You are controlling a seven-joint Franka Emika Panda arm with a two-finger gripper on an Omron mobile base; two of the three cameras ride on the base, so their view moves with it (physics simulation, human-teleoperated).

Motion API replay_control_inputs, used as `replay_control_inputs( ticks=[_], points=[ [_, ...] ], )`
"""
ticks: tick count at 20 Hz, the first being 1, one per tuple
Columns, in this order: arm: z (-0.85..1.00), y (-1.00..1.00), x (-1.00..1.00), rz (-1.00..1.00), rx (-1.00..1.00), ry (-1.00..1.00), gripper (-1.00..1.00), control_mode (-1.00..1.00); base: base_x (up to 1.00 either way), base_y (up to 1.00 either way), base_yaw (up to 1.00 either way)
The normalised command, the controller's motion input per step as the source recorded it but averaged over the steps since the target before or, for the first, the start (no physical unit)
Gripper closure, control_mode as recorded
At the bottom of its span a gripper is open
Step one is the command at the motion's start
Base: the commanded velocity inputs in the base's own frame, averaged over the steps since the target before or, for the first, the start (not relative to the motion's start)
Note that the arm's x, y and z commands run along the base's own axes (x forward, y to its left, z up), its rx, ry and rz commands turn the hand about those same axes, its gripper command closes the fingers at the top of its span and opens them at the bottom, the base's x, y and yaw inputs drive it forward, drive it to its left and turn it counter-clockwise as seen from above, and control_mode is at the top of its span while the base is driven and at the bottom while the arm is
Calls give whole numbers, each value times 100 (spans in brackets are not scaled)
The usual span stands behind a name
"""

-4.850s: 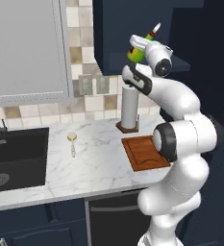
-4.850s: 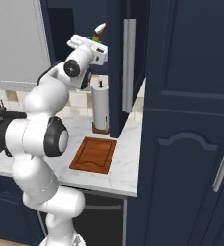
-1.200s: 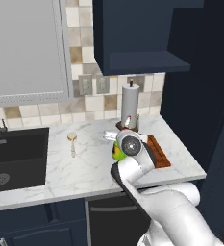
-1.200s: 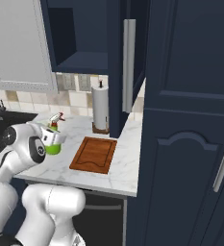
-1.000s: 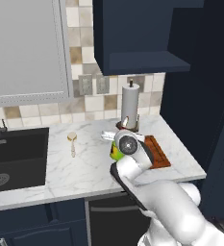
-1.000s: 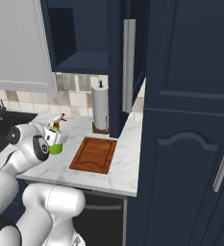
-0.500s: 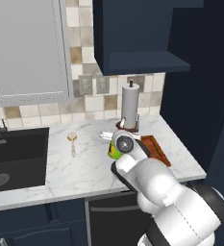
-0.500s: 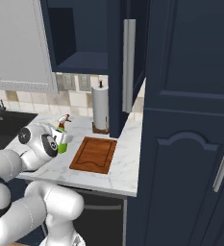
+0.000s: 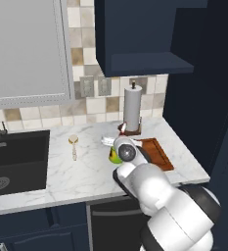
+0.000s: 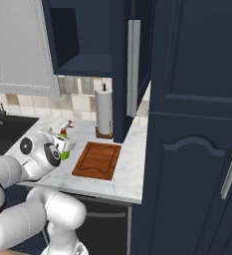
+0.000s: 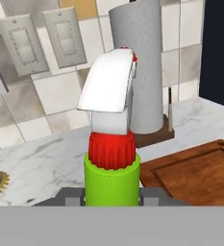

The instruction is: Grab the spray bottle from the cabinet, then place it next to the cutting board for sanitizing. Then grab the dish brush from the countertop next to the sink and place it next to the cutting board.

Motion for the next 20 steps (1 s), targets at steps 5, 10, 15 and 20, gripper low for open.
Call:
replay_control_inputs(
  ticks=[5,10,15,20],
  points=[
    [-9,25,1,-4,-1,3,100,-100,0,0,0],
    [-34,23,21,-5,-4,15,100,-100,0,0,0],
    [-40,1,22,-2,-1,7,100,-100,0,0,0],
    [-26,0,2,0,0,-11,100,-100,0,0,0]
  ],
)
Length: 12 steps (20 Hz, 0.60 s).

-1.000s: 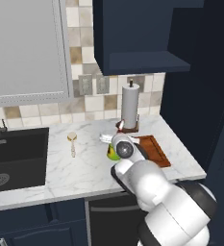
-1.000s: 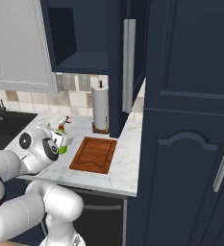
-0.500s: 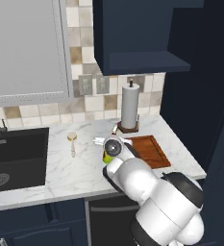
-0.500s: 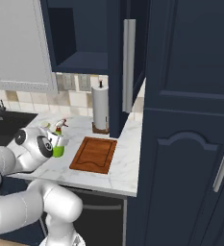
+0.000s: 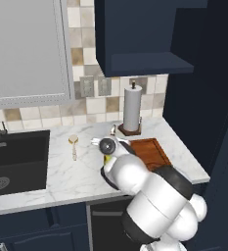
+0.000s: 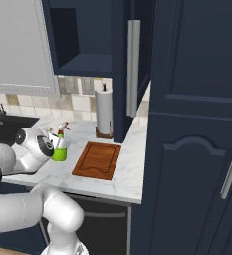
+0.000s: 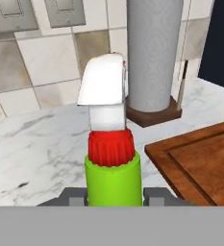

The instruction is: Grab the spray bottle from the cabinet, then place it next to the cutting board for sanitizing. Then grab the dish brush from the countertop next to the sink and place it next to the cutting board.

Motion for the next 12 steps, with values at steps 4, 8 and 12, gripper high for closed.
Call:
replay_control_inputs(
  ticks=[4,8,12],
  points=[
    [-26,0,30,-7,0,-13,100,-100,0,0,0],
    [0,-1,7,-11,4,-16,100,-100,0,0,0],
    [0,0,9,-14,3,-6,100,-100,0,0,0]
  ],
)
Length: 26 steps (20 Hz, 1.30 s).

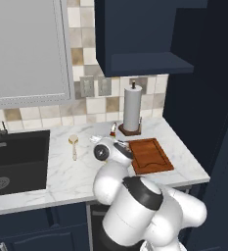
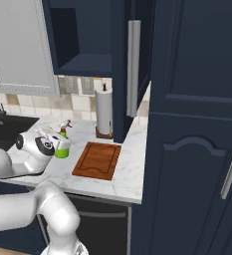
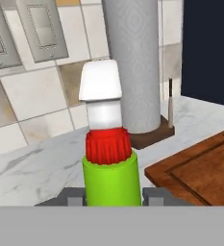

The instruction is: Grab the spray bottle from the cabinet, then place it next to the cutting board for sanitizing. Then grab the dish brush from the countertop next to the sink and place it next to the cutting board.

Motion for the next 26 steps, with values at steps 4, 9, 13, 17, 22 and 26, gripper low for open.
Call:
replay_control_inputs(
  ticks=[4,9,13,17,22,26],
  points=[
    [0,-7,9,-14,1,-1,100,-100,0,0,0],
    [-15,-1,8,-14,0,0,100,-100,0,0,0],
    [-38,0,0,-10,0,0,100,-100,0,0,0],
    [-46,0,0,-8,-2,0,-100,-100,0,0,0],
    [-2,0,-1,-9,0,0,-100,-100,0,0,0],
    [0,0,-24,-6,0,-2,-100,-100,0,0,0]
  ],
)
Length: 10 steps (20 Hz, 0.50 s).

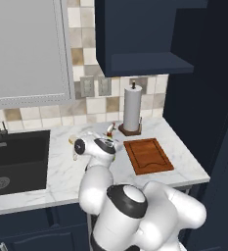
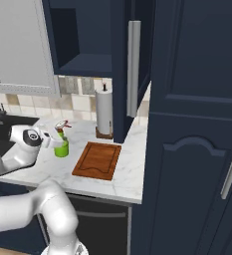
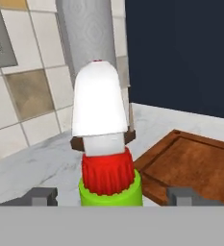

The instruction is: Grab the spray bottle from the cabinet, then place it next to the cutting board for sanitizing. Then grab the dish brush from the countertop next to the sink and place it next to the cutting board.

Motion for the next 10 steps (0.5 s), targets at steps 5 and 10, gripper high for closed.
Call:
replay_control_inputs(
  ticks=[5,10],
  points=[
    [2,6,-41,-1,1,-8,-100,-100,0,0,0],
    [22,55,-30,0,0,0,-100,-100,0,0,0]
  ],
)
